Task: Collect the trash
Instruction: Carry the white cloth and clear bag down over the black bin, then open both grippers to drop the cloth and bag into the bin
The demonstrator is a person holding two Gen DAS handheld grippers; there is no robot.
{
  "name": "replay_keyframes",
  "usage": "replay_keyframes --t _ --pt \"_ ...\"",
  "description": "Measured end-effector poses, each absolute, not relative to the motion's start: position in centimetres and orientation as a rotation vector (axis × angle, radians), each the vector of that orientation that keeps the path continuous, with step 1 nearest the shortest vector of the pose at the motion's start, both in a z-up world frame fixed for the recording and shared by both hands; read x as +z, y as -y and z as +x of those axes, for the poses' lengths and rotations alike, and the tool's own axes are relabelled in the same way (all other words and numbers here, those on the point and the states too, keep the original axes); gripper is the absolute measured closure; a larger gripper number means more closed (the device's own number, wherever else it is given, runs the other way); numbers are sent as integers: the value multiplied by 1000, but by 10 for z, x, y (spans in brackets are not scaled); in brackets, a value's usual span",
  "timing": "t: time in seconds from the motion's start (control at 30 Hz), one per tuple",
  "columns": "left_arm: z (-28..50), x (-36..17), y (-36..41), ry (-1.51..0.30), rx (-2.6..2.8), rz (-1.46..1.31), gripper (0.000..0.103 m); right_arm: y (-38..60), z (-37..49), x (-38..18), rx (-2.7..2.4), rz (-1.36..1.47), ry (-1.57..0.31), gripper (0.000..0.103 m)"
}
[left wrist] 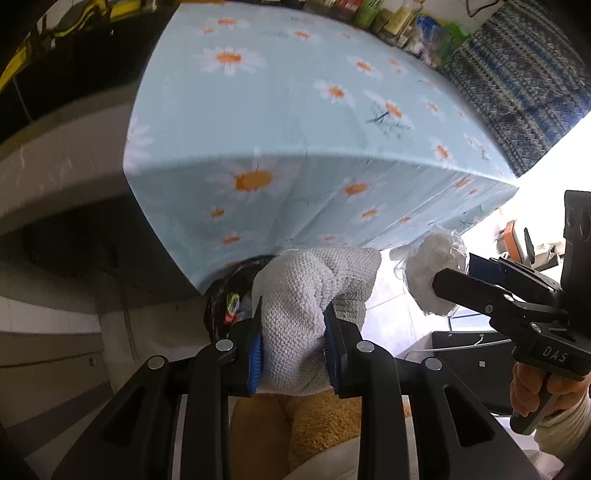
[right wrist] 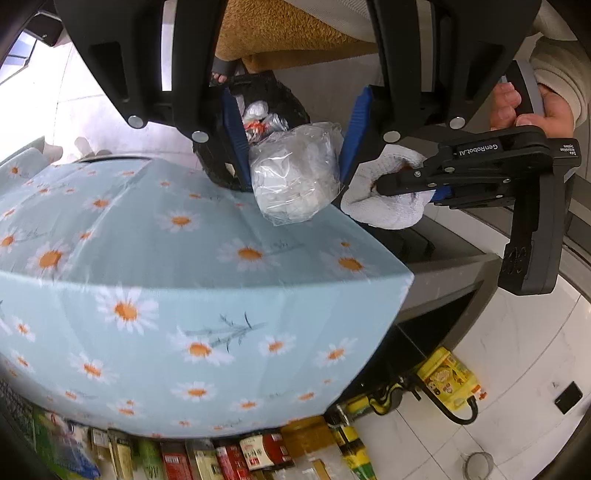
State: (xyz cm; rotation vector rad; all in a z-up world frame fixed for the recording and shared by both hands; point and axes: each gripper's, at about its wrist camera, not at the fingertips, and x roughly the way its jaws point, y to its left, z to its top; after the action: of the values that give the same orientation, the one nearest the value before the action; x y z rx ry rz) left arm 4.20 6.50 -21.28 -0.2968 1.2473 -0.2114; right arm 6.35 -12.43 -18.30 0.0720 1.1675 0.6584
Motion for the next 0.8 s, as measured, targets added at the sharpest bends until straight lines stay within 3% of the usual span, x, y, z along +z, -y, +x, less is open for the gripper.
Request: replay_keyframes --t 0.7,0.73,0.77,0.8 --pt "51 -282 -64 -1411 -143 -372 73 123 91 -254 657 86 -1365 53" --pt "53 -284 -65 -1416 -147 -380 67 124 93 -257 655 91 -1378 52" --pt "55 -287 -64 -1429 -154 -377 61 124 95 -258 654 102 -1386 45" --pt "57 -289 -61 -1439 -156 -361 48 126 97 -259 655 117 -1389 36"
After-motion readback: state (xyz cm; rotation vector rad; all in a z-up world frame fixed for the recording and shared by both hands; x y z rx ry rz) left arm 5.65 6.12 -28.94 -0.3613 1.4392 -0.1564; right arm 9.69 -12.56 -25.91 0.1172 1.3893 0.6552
